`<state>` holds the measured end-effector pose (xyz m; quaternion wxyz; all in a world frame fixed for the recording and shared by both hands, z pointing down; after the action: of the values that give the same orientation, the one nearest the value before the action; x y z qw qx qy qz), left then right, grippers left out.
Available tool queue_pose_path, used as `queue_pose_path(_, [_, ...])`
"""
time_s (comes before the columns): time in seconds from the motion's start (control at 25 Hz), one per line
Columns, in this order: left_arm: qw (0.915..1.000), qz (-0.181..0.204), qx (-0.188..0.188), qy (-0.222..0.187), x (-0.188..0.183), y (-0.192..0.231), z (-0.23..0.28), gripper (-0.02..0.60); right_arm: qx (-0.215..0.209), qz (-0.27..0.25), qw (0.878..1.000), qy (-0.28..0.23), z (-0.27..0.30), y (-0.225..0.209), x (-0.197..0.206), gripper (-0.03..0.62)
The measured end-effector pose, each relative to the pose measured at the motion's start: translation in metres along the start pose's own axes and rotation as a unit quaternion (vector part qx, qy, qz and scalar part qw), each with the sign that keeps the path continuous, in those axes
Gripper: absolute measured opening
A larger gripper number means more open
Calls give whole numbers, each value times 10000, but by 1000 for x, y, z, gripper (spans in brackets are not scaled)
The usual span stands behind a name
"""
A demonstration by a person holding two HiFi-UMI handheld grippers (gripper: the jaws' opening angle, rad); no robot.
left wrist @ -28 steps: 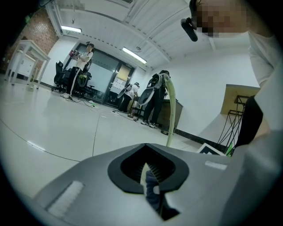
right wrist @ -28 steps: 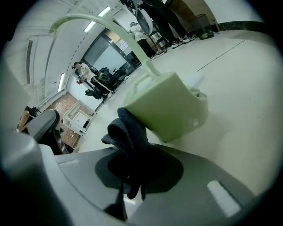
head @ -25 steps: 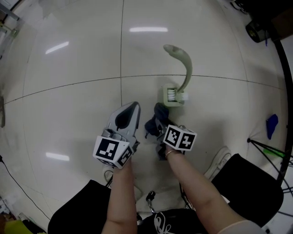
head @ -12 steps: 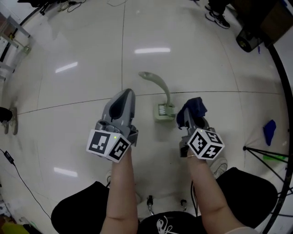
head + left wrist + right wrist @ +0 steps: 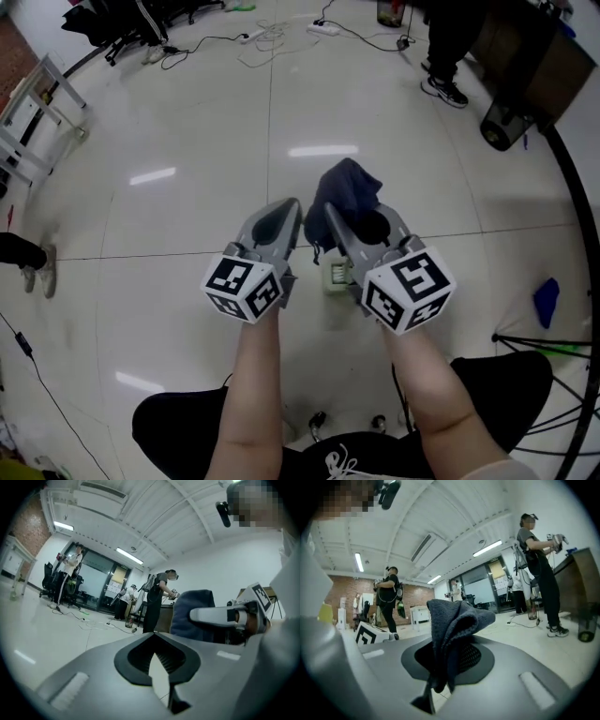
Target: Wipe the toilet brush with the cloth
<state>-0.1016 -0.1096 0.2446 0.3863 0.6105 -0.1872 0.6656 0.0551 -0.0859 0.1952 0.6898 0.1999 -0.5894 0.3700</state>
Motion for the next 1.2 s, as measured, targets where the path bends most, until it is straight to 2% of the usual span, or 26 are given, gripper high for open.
queue_pose_path(0.12, [9997, -234, 19, 33, 4, 2, 2, 6, 50, -297, 9983, 496, 18, -1, 8, 61])
queue_pose_path(0.28, [9989, -408, 52, -221, 6, 2, 2, 6, 202, 72, 9973, 704, 23, -20, 30, 61])
queue_pose_path(0.52, [9967, -487, 91, -637, 12, 4, -3, 6, 755, 599, 9904, 993, 13, -43, 76, 61])
queue_pose_path(0.68, [9963, -467, 57, -716, 13, 1, -3, 6, 1165, 761, 9824, 1249, 5, -54, 118, 61])
queue_pose_path(0.92, [9956, -501, 83, -790, 14, -1, -2, 6, 1546, 1080, 9639, 1879, 5, -71, 194, 61])
queue_pose_path(1.12, [9970, -302, 93, -701, 11, -4, 0, 6, 1714, 1605, 9363, 2610, 11, -79, 254, 61])
queue_pose_path(1.2, [9970, -294, 94, -713, 10, -4, -1, 6, 1686, 1678, 9292, 2829, 12, -78, 269, 61])
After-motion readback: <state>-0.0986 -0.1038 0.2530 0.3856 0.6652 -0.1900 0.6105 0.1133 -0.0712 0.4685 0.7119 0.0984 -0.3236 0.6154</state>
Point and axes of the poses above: the fingertips, and each gripper's own axes: z forward along the fingers, y to its left, x out of its underside, the point moved 8 cm from there along -z, backward along the fingers, and after that the axes turned 10 degrees about y, right-handed, at the moved point
